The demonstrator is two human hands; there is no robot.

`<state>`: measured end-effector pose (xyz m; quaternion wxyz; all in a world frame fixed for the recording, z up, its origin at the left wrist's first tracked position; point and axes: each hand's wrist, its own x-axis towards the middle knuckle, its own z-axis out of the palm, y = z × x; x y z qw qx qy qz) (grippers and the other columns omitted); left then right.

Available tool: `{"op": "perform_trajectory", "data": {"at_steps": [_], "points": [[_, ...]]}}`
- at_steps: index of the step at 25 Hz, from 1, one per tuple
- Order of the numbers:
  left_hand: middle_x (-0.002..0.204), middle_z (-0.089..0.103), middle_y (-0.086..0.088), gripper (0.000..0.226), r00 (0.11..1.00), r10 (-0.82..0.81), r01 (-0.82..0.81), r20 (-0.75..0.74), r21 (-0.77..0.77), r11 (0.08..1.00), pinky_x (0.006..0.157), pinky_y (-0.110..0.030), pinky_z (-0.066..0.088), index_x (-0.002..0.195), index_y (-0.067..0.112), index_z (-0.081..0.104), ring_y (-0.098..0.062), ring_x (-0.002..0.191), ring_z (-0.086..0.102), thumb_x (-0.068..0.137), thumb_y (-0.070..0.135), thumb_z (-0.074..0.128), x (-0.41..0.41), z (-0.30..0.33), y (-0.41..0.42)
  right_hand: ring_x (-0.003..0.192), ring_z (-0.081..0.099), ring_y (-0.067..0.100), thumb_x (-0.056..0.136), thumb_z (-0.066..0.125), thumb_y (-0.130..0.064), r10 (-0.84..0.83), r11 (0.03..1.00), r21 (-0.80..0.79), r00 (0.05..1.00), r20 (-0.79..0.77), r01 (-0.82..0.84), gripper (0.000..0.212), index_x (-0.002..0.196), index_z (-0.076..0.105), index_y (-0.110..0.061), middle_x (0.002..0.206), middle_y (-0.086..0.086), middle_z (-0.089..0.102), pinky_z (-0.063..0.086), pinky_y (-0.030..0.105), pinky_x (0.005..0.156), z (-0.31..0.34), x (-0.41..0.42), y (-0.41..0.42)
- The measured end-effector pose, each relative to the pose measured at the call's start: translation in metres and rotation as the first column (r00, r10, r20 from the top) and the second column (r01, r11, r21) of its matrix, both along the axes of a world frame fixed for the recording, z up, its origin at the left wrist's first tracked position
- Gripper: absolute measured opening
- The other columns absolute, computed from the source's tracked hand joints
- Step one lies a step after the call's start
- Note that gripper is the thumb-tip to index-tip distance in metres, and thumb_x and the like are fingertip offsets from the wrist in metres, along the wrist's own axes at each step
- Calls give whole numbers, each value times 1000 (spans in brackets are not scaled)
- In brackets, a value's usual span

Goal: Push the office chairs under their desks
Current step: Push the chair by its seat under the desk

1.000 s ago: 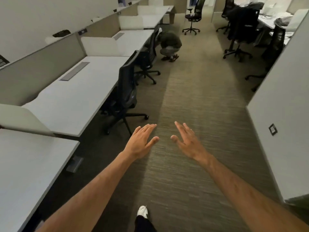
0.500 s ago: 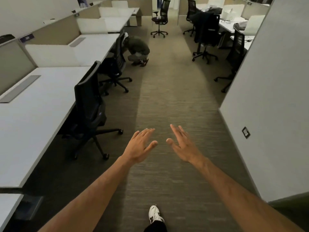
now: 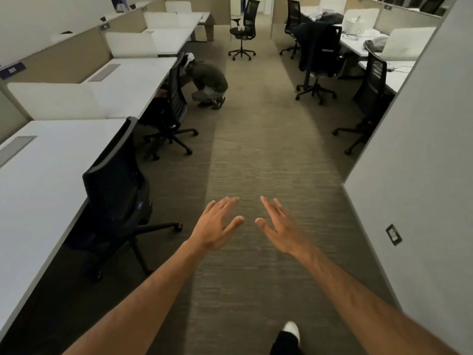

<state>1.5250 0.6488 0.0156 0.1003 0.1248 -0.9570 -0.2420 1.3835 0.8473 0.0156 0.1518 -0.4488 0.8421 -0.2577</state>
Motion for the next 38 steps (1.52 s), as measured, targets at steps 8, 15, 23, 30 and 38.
{"op": "perform_trajectory", "data": {"at_steps": [8,15,23,30,38], "points": [[163,35,1,72,997,79,-79,-7,-31,996,123,-32,5,159,24,27,-11,152,21,102,68,29,-183,-4,-114,158,-1,16,78,4,-94,100,995,-19,995,16,-99,106,163,7,-29,171,-3,12,9,45,128,-6,-196,-144],[163,35,1,69,986,168,-168,3,-11,986,124,-36,9,159,24,27,-11,152,21,104,65,32,-310,6,-205,157,-1,16,76,2,-96,200,980,2,980,16,-200,111,163,8,-26,171,-1,12,6,43,128,5,-344,-247],[162,37,-3,78,983,178,-179,44,14,984,124,-37,9,158,21,29,-14,152,23,99,72,22,-447,-23,-342,157,1,17,78,4,-94,211,976,41,977,33,-212,108,163,9,-27,171,-1,14,7,43,127,-24,-488,-389],[162,36,-1,71,990,134,-135,47,27,990,126,-39,10,159,23,27,-13,152,23,103,67,27,-569,-23,-500,157,3,17,82,7,-92,165,986,31,986,19,-165,103,163,9,-28,170,-1,15,9,46,127,-30,-597,-537],[162,37,1,74,989,141,-144,51,63,988,125,-39,11,159,25,28,-12,151,24,101,71,23,-683,-26,-644,156,0,10,86,10,-89,188,982,7,982,10,-188,99,162,13,-27,169,-4,17,3,32,125,-29,-713,-673]]}}
